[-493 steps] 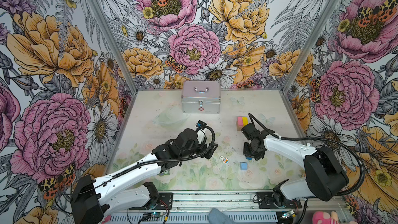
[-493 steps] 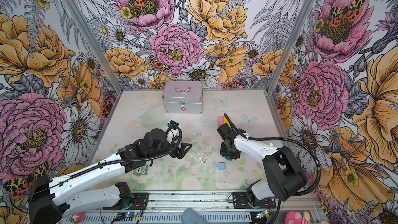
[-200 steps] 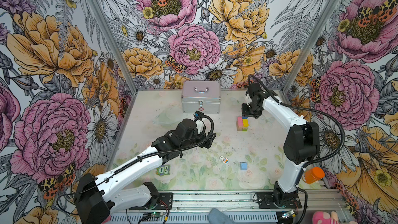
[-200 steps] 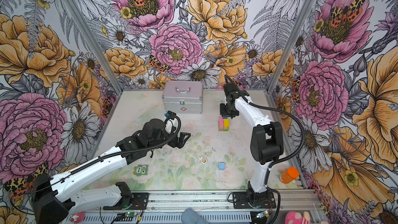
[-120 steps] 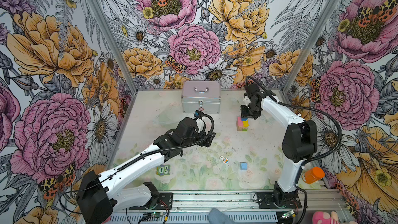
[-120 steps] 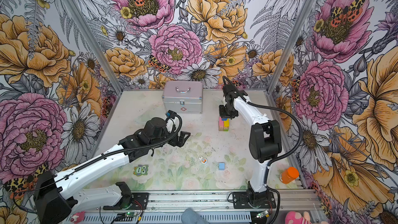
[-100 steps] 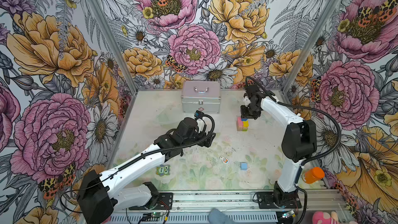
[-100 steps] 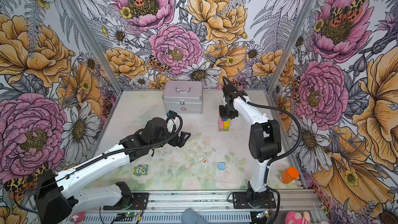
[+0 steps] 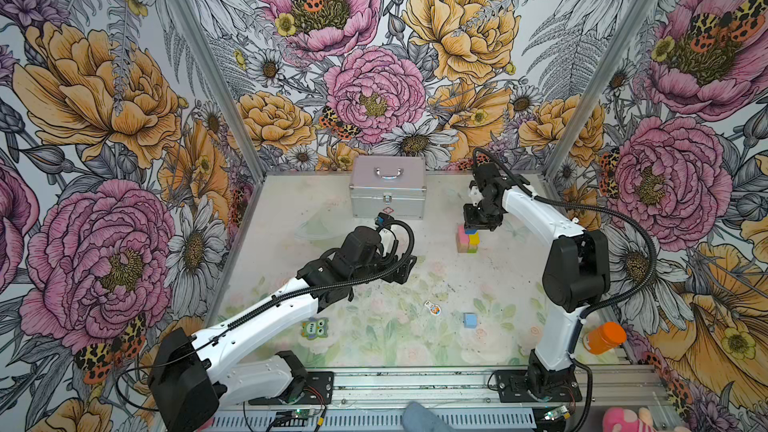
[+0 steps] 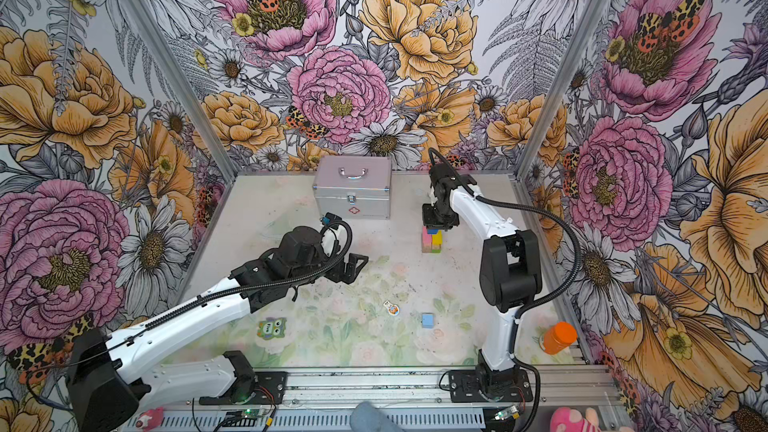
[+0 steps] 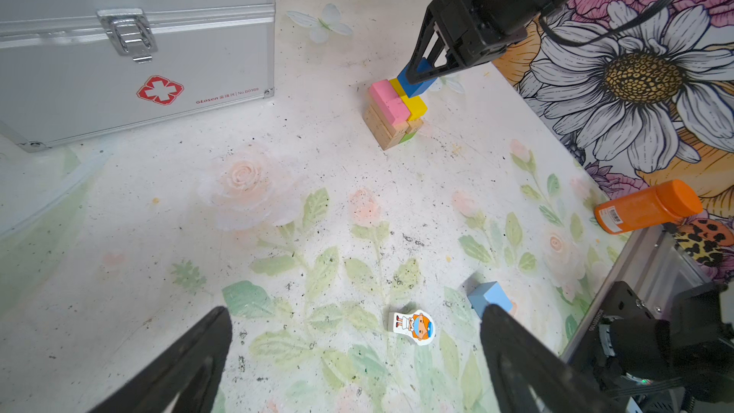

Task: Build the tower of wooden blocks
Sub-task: 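Lower the dark blue cube onto the pink and yellow blocks with the right gripper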

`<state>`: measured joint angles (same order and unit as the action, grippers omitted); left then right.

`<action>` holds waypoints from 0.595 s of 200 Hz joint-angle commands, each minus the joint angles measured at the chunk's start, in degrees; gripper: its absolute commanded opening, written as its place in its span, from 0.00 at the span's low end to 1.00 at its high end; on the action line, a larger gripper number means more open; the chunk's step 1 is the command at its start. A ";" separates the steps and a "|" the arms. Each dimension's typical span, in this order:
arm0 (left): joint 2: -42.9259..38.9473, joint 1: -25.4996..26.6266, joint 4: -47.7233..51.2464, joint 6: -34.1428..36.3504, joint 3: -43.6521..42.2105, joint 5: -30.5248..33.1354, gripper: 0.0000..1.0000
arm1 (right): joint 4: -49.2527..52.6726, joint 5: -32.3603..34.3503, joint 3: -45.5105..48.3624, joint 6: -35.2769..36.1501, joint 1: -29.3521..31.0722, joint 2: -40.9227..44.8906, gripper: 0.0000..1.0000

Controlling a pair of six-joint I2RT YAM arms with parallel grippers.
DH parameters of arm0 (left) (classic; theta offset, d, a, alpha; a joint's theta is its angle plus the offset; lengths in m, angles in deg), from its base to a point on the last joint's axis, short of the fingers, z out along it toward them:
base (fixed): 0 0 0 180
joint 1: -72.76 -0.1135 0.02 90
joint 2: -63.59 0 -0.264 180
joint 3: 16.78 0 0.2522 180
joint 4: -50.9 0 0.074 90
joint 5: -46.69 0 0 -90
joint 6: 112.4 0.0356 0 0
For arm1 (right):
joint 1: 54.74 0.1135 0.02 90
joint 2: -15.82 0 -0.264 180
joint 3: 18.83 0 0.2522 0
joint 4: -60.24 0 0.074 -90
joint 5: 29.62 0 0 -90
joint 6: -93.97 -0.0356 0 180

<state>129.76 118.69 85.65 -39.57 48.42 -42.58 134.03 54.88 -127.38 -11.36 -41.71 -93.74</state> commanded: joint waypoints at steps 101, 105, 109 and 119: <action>-1.74 -1.18 -1.57 -0.41 -0.16 -0.78 0.99 | 0.17 1.23 -4.40 0.59 -0.46 -4.74 0.32; -1.65 -1.20 -1.61 -0.43 -0.18 -0.82 0.99 | 0.17 1.38 -4.41 0.68 -0.58 -4.87 0.32; -1.56 -1.26 -1.68 -0.41 -0.13 -0.88 0.99 | 0.17 1.53 -4.47 0.66 -0.56 -4.88 0.32; -1.40 -1.33 -1.66 -0.41 -0.10 -0.84 0.99 | 0.17 1.54 -4.65 0.74 -0.65 -5.02 0.32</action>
<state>128.25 117.93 85.39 -39.98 48.40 -42.58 134.25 54.90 -129.96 -11.36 -41.71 -97.58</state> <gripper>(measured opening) 0.988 0.323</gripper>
